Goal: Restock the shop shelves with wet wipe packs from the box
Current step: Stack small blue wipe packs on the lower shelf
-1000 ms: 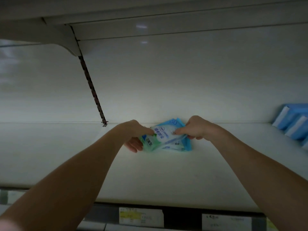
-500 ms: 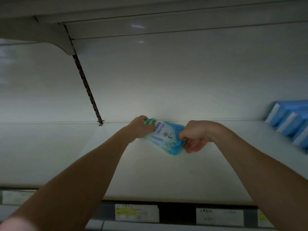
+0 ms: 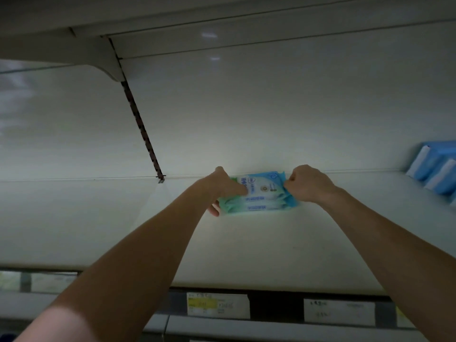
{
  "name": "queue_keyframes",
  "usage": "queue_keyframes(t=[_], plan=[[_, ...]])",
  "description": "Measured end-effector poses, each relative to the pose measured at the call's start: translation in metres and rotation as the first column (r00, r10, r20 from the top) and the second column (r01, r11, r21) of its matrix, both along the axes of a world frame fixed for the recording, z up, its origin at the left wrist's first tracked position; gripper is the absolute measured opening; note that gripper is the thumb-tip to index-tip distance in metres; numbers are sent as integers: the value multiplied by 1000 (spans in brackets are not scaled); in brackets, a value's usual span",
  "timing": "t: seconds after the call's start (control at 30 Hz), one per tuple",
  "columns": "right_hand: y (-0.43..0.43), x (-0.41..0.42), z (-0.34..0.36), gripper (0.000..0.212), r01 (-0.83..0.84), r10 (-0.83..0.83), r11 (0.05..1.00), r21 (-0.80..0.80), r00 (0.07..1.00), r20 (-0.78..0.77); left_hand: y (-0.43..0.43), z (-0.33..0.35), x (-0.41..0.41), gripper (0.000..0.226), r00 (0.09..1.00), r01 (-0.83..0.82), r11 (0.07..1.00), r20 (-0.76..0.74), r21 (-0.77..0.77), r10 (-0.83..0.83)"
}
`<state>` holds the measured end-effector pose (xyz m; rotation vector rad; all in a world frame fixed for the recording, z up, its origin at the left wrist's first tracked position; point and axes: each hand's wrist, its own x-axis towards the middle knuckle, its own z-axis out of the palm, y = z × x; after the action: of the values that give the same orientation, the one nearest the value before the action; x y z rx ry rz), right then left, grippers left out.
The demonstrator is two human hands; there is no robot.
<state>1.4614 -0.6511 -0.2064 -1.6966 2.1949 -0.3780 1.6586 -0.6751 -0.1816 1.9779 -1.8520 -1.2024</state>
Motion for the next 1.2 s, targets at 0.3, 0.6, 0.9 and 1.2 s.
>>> queue_keyframes(t=[0.3, 0.6, 0.9, 1.2], plan=[[0, 9, -8, 53, 9, 0, 1000, -15, 863, 505, -12, -32, -5, 61, 972, 195, 952, 177, -236, -155], [-12, -3, -9, 40, -113, 115, 992, -49, 993, 41, -33, -37, -19, 54, 929, 285, 879, 334, -382, -156], [-10, 8, -13, 31, -358, 310, 898, -255, 927, -210, -32, -25, -16, 54, 726, 514, 754, 675, -408, -130], [-3, 14, -12, 27, -345, 259, 902, -258, 914, -314, -30, -26, -24, 49, 668, 548, 747, 735, -377, -120]])
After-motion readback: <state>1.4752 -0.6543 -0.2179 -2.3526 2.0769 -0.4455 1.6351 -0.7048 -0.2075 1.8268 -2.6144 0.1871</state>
